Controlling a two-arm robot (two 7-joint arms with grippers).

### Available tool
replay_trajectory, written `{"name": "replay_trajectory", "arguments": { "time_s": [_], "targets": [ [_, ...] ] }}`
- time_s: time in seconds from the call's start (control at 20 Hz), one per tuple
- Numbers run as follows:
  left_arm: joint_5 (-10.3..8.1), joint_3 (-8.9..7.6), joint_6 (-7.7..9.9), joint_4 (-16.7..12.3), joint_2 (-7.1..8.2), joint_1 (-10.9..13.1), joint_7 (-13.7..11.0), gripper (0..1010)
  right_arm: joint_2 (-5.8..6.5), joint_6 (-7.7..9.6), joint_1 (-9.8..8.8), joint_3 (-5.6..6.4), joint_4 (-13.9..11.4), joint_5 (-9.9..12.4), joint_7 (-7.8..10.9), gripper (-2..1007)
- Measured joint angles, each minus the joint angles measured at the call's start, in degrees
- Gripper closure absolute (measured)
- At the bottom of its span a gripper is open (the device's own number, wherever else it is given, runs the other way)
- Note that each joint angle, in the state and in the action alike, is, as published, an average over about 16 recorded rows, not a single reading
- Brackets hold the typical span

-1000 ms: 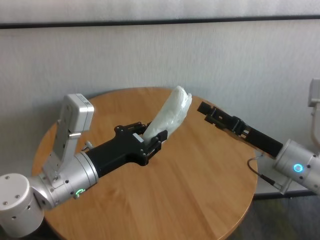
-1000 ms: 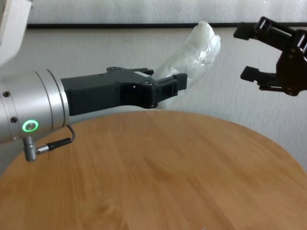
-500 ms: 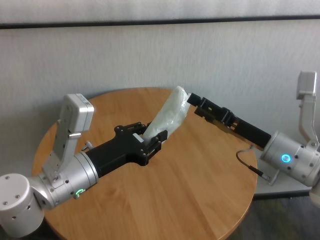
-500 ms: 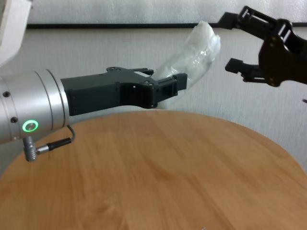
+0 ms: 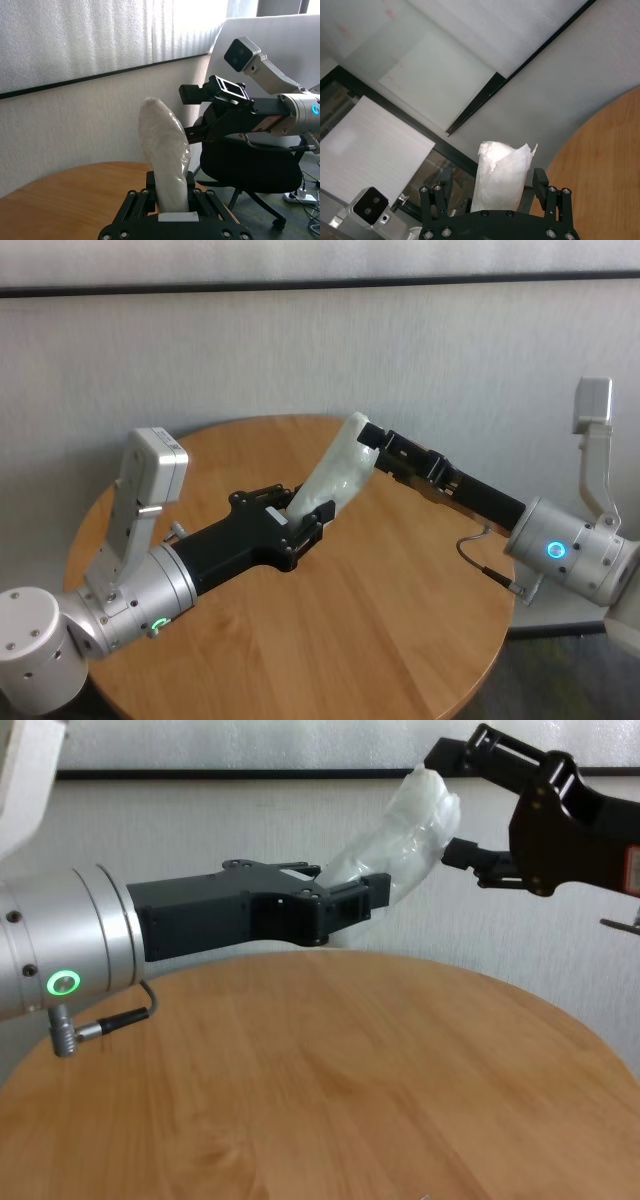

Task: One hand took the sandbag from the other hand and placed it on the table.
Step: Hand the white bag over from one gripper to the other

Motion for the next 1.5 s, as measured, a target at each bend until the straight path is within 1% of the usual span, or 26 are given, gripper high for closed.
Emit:
{"name": "replay_trajectory", "arguments": {
  "time_s": [0.4,0.9,1.2,1.5],
  "targets": [
    [0.00,0.00,0.00,0.00,0.00,0.00,0.00,665,-0.30,0.41,1.48,-2.12,0.98,0.67,-0.91,4],
    [0.00,0.00,0.00,0.00,0.00,0.00,0.00,665,-1.05,-0.06,3.66,-4.77,2.82,0.41,-2.35,4],
    [0.00,0.00,0.00,0.00,0.00,0.00,0.00,665,-1.32,-0.22,4.45,-5.63,3.59,0.31,-2.97,4],
    [0.00,0.00,0.00,0.00,0.00,0.00,0.00,665,-1.42,-0.18,4.69,-5.86,3.87,0.32,-3.20,5]
  ]
}}
